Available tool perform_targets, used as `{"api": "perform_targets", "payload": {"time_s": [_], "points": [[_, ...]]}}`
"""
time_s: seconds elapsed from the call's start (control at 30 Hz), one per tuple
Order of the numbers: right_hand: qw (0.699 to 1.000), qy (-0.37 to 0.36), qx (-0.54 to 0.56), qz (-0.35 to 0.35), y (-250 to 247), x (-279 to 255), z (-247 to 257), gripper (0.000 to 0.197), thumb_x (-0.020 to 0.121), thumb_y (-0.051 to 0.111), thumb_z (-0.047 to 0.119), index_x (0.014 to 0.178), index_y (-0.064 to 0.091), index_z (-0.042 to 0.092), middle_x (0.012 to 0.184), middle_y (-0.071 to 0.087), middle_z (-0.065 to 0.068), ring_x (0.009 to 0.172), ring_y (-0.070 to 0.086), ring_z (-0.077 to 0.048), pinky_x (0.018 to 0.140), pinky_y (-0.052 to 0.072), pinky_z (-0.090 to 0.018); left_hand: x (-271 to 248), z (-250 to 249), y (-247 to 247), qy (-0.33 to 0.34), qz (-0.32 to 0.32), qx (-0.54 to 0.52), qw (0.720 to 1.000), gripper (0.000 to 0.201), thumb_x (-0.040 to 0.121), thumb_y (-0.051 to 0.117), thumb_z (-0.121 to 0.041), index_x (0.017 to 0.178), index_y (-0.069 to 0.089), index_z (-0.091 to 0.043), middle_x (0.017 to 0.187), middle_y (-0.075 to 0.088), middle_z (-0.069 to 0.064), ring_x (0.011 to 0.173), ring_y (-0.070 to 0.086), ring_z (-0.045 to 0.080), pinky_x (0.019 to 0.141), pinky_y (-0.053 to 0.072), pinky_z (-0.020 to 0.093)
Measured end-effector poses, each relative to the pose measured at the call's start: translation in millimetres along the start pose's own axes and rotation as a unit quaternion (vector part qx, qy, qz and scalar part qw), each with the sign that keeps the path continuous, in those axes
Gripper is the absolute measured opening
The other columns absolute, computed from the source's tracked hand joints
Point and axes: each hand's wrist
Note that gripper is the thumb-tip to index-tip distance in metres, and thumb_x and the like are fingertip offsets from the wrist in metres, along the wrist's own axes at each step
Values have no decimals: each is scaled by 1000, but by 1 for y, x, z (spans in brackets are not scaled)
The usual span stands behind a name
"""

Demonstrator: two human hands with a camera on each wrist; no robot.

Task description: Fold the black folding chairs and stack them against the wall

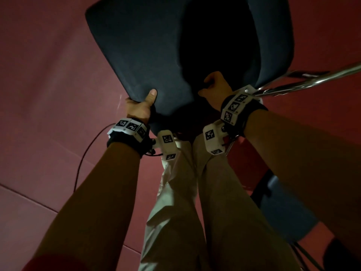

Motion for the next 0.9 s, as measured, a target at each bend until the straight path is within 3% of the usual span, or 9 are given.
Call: {"api": "perform_targets", "payload": {"time_s": [0.23,0.37,0.43,0.5,0.6,0.7,0.8,0.87,0.9], "points": [[1000,-13,-2,3,-2,2,-6,37,89,64,10,123,51,11,81,49,10,69,48,-1,55,35,-7,5,6,-1,24,1,38,999,60,81,82,-35,130,58,-7,120,68,4,102,68,17,62,55,16],[1000,-15,11,5,1,3,-7,38,88,63,9,124,50,10,83,49,9,73,51,-6,58,37,-11,4,11,1,51,-9,60,997,44,86,78,-31,118,63,-5,104,68,-3,86,66,7,55,49,7],[1000,-21,9,9,1,2,-5,39,88,62,8,124,49,9,90,52,5,83,52,-12,57,36,-9,-3,11,3,27,-11,57,998,49,83,78,-42,117,63,-11,104,68,-3,87,66,10,60,52,15],[999,-18,19,24,-1,2,-3,39,89,61,8,126,48,9,93,52,3,88,52,-14,56,35,-9,-12,15,3,-46,-15,52,997,60,76,76,-62,113,60,-18,106,66,-2,91,65,19,75,55,29],[997,-7,43,64,-8,-1,0,40,90,63,11,127,48,11,93,54,1,82,54,-13,61,42,-19,-33,23,5,-106,-32,34,993,74,63,74,-76,111,59,-22,115,68,3,97,67,27,89,56,42],[991,-9,93,98,-18,-8,-3,39,90,64,7,127,50,10,85,54,2,77,54,-11,66,43,-20,-59,38,9,-127,-28,30,991,60,77,69,-69,112,59,-21,107,68,1,93,65,24,75,51,37],[985,-9,112,133,-33,-23,-15,45,94,60,6,136,45,8,108,55,-6,93,53,-17,78,42,-26,-78,61,26,-175,-6,-4,984,39,89,69,-48,112,59,-19,106,64,0,95,62,21,64,44,32],[980,18,139,139,-50,-32,-33,46,95,57,6,139,43,5,119,55,-19,91,55,-21,76,43,-30,-88,71,43,-207,5,-29,978,13,97,59,-27,95,58,-14,96,58,3,82,59,21,61,43,32],[976,41,158,145,-60,-35,-45,42,97,54,7,138,44,2,121,55,-28,90,57,-26,74,45,-30,-91,76,52,-217,13,-32,976,17,100,53,-21,84,54,-14,88,54,4,75,55,20,62,43,32]]}}
Point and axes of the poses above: each hand's wrist, its own x-axis towards the middle knuckle, its own y-axis out of the palm, z = x × y
